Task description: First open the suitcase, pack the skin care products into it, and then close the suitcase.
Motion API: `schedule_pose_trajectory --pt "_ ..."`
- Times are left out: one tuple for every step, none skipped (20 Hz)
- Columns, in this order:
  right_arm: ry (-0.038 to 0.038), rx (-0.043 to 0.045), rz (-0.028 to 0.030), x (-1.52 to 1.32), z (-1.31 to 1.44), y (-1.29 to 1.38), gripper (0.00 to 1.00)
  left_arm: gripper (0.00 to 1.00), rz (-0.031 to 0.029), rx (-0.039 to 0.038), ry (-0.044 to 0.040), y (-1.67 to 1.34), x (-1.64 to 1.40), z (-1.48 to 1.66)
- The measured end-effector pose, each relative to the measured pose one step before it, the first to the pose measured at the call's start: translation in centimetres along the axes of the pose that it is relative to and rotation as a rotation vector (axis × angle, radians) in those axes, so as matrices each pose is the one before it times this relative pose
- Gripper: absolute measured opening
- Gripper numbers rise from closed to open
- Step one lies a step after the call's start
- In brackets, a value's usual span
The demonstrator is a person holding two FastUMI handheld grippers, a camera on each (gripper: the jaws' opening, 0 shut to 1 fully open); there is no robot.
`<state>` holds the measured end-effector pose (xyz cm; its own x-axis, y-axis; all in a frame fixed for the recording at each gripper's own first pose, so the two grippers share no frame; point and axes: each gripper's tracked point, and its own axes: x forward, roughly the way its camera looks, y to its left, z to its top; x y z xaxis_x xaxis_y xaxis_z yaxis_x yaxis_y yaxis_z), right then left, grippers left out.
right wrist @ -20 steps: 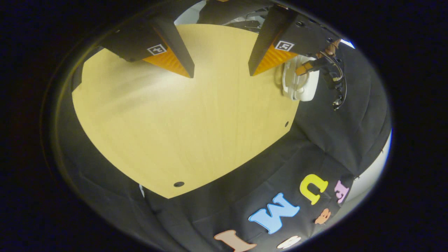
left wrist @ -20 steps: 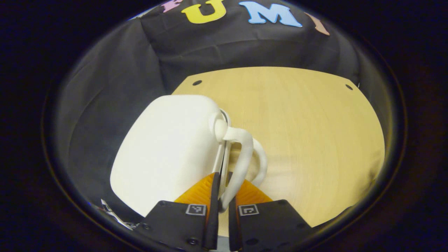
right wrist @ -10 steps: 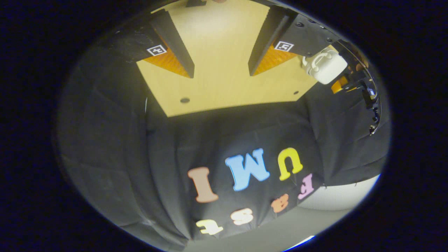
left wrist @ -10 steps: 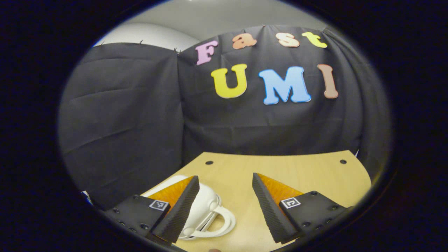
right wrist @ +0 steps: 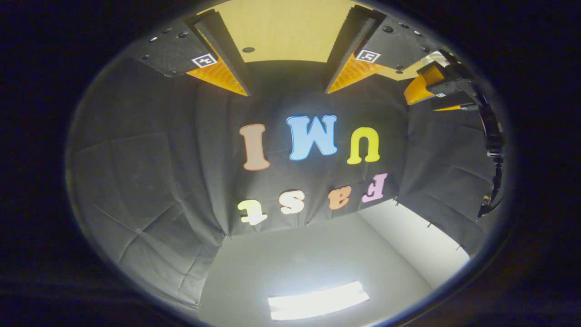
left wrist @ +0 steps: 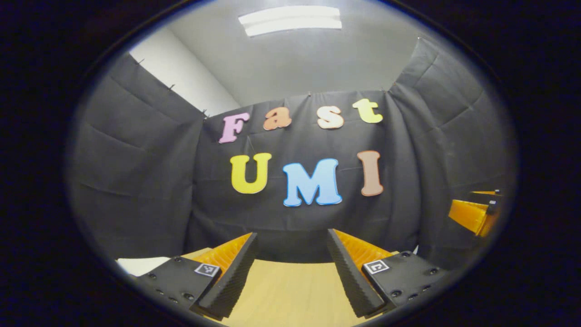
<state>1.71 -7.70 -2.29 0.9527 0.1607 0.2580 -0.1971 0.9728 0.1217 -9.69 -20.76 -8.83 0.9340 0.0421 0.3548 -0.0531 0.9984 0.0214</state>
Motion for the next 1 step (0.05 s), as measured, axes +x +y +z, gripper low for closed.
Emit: schedule_pose_trajectory --pt "0.00186 0.00831 -0.01026 0.022 -0.043 -0.411 0.94 0.99 -0.0145 -0.02049 0.00238 -0.993 -0.625 -0.278"
